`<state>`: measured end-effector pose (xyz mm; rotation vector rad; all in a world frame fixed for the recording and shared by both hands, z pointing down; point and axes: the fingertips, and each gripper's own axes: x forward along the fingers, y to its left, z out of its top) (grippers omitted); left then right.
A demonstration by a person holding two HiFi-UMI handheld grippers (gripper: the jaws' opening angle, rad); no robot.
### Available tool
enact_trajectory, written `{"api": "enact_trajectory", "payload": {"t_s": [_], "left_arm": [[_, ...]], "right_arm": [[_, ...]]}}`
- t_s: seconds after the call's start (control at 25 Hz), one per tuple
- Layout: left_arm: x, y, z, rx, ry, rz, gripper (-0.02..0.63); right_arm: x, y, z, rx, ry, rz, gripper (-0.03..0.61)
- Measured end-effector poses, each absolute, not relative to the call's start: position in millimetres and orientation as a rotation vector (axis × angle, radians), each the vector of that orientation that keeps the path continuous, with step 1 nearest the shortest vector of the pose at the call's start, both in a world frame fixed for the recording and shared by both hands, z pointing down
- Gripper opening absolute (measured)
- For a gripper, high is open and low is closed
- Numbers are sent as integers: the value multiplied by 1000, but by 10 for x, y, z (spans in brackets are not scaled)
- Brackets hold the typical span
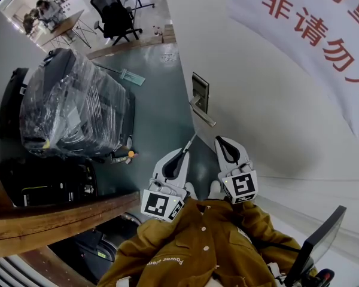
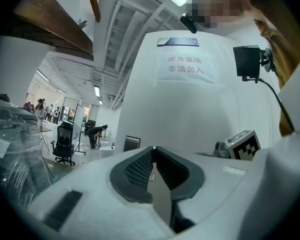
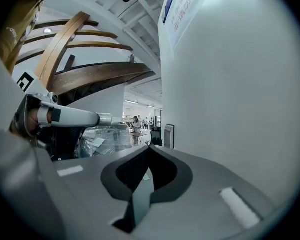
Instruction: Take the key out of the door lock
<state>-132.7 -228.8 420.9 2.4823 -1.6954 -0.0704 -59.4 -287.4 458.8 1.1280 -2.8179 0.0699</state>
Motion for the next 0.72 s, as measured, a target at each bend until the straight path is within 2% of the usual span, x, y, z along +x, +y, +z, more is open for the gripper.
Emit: {"api": "enact_trajectory", "payload": {"t_s": [0.72], "left_arm": [[-1294, -2300, 4233, 2479, -1680, -67, 21]], "right_arm": [[-564, -2877, 4596, 1132, -2817, 96, 5]]}}
